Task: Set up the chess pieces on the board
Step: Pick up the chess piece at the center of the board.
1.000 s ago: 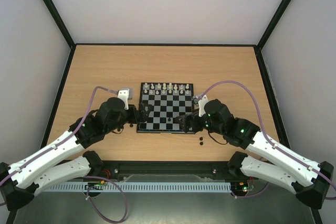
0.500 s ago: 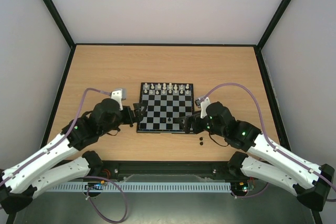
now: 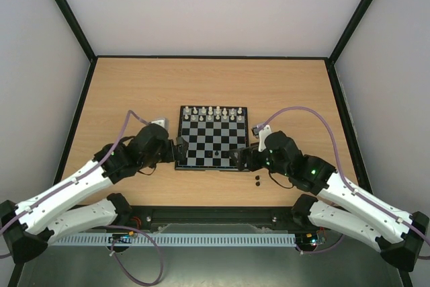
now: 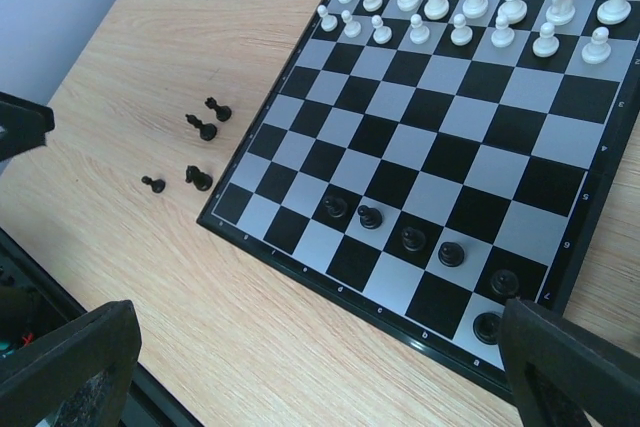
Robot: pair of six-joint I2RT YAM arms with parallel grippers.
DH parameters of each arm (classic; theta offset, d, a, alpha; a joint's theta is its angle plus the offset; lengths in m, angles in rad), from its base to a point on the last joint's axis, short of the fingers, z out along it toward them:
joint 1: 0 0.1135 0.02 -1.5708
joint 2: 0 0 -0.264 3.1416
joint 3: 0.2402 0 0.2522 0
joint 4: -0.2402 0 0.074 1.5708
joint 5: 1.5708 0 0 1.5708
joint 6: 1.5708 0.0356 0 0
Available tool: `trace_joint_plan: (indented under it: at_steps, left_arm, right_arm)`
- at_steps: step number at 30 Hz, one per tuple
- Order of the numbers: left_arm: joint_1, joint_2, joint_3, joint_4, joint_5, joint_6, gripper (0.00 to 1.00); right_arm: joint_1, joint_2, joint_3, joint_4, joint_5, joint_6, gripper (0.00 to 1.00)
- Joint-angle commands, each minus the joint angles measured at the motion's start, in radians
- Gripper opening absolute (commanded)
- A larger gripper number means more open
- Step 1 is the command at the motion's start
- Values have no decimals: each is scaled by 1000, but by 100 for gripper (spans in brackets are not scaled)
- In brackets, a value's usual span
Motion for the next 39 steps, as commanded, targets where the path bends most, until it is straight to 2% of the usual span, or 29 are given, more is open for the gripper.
trace_joint_plan:
  at_steps: [1, 6, 12, 17, 24, 27, 32, 39]
  left_arm:
    - [12, 77, 85, -186, -20, 2, 100]
    - [66, 199, 122, -292, 20, 34, 99]
    - [256, 316, 52, -274, 191, 131, 100]
    - [325, 353, 59, -306, 205, 174, 99]
    - [359, 332, 28, -338, 185, 182, 99]
    - [374, 307, -17, -321, 186, 172, 93]
    - [390, 305, -67, -285, 186, 165, 77]
    - [408, 370, -100, -205, 176, 174, 59]
  right_arm:
    - [6, 18, 38, -37, -10, -16, 99]
    - [6, 38, 46, -30, -52, -38, 99]
    - [6, 24, 31, -22, -95, -45, 99]
    - [6, -8, 24, -12, -143, -54, 99]
    - [7, -10, 12, 11, -173, -59, 99]
    - [6, -2, 10, 16, -193, -65, 99]
    - [6, 3, 5, 27, -213, -68, 99]
    - [6, -15, -1, 30, -214, -66, 99]
